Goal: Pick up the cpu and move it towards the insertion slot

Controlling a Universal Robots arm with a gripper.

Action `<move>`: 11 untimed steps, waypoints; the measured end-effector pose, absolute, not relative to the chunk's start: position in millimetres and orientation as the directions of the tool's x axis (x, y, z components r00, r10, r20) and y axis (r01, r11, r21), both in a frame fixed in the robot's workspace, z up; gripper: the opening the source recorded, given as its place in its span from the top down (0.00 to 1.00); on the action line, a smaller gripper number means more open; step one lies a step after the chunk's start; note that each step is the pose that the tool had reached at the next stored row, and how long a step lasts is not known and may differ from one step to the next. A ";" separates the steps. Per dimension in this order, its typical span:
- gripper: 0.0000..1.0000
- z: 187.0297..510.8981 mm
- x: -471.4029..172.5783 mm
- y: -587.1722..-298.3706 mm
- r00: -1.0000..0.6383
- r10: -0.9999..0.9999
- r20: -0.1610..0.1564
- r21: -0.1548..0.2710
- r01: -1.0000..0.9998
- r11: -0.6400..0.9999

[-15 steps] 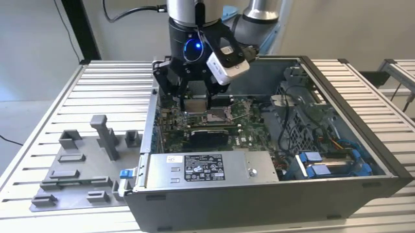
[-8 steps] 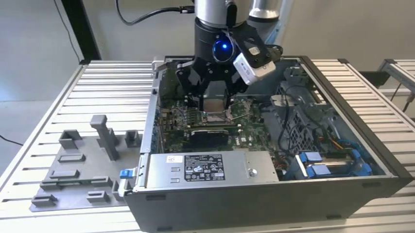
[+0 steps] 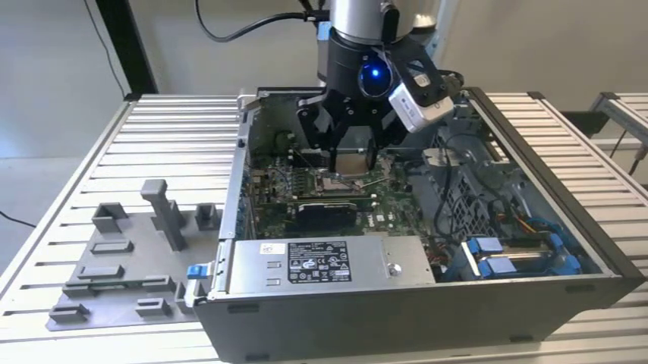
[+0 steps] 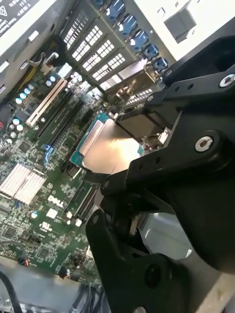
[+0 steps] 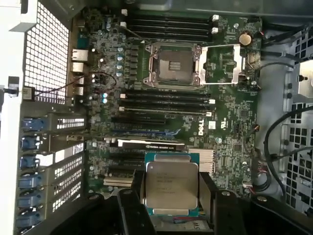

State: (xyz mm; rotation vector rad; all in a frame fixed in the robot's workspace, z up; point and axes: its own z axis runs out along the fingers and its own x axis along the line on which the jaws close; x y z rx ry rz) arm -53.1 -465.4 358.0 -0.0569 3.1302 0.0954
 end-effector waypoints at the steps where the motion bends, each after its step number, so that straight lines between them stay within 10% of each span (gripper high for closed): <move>1: 1.00 357.7 -51.8 -465.1 -0.999 -0.032 -0.011 0.061 -0.033 0.998; 11: 1.00 356.9 -46.4 -462.4 -1.000 -0.005 -0.010 0.060 -0.006 0.998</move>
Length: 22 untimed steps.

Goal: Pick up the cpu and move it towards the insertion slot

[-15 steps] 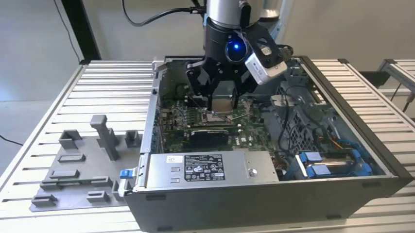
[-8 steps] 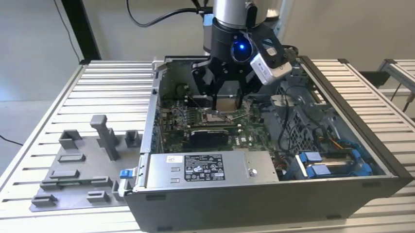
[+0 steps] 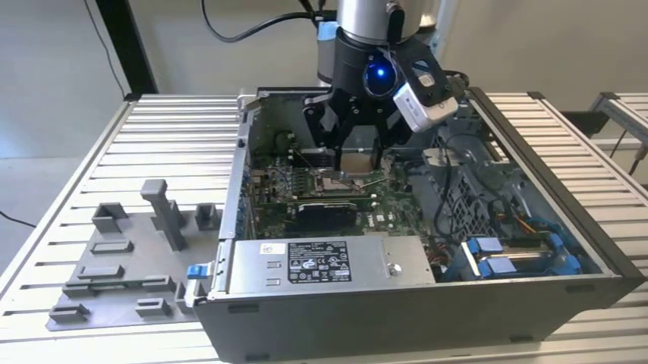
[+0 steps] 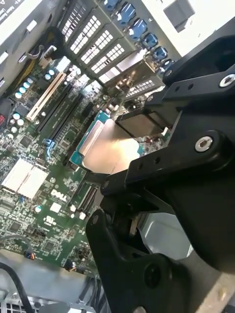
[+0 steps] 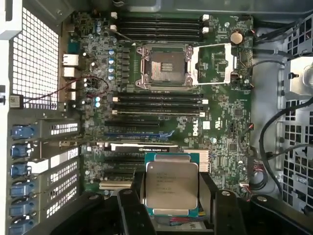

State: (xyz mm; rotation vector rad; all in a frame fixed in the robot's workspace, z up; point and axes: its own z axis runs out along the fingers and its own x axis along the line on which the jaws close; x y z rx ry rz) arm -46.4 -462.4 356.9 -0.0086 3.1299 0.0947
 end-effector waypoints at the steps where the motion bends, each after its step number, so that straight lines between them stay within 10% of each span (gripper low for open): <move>1: 1.00 356.8 -46.4 -461.1 -1.000 -0.005 -0.010 0.060 -0.005 0.998; 22: 1.00 351.0 -49.3 -394.3 -1.000 -0.005 -0.011 0.061 -0.005 0.998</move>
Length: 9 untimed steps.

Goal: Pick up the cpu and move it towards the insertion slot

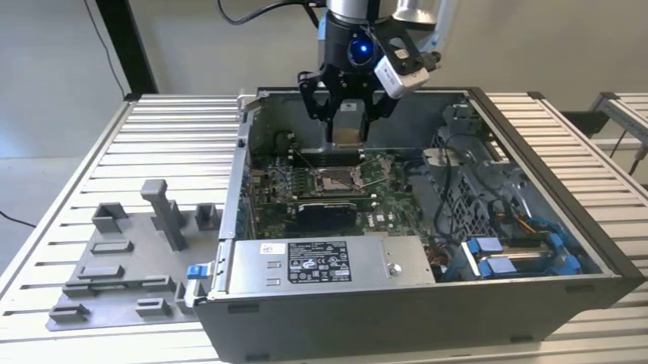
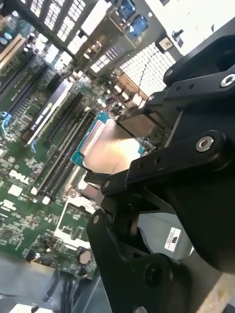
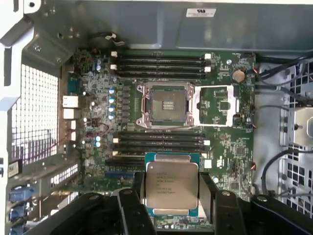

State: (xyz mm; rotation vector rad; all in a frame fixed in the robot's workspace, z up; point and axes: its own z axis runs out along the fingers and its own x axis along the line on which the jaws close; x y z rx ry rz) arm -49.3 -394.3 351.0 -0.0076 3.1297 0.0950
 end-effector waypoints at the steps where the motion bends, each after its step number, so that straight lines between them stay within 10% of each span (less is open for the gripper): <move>1: 1.00 350.6 -49.4 -391.0 -1.000 -0.005 -0.011 0.061 -0.005 0.998; 9: 1.00 346.4 -49.7 -370.1 -1.000 -0.005 -0.011 0.061 -0.005 0.998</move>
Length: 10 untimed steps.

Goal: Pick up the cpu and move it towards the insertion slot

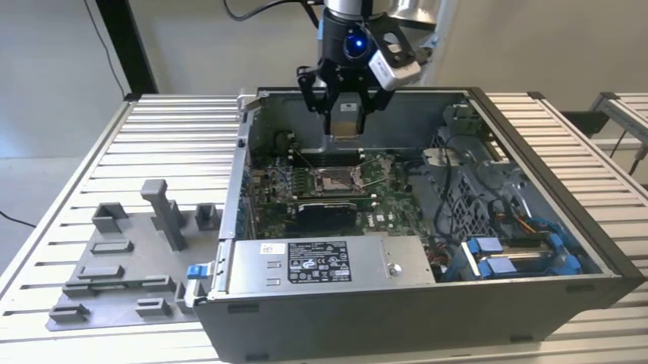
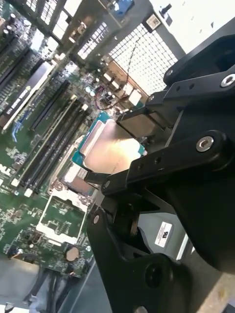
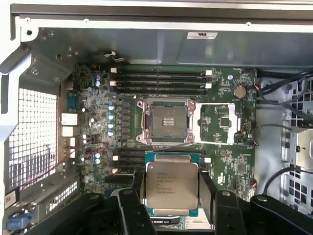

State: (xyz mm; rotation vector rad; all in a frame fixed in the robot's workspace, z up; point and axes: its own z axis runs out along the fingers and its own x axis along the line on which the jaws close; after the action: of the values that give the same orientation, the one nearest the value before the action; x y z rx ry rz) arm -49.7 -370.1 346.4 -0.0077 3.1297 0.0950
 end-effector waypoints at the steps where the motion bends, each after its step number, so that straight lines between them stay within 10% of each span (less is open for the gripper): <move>1: 1.00 346.0 -49.7 -368.3 -1.000 -0.005 -0.011 0.061 -0.005 0.998; 10: 1.00 343.9 -49.7 -348.9 -1.000 -0.005 -0.011 0.061 -0.005 0.998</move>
State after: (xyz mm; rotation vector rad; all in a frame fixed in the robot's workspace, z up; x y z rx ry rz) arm -49.7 -348.9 343.9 -0.0077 3.1297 0.0949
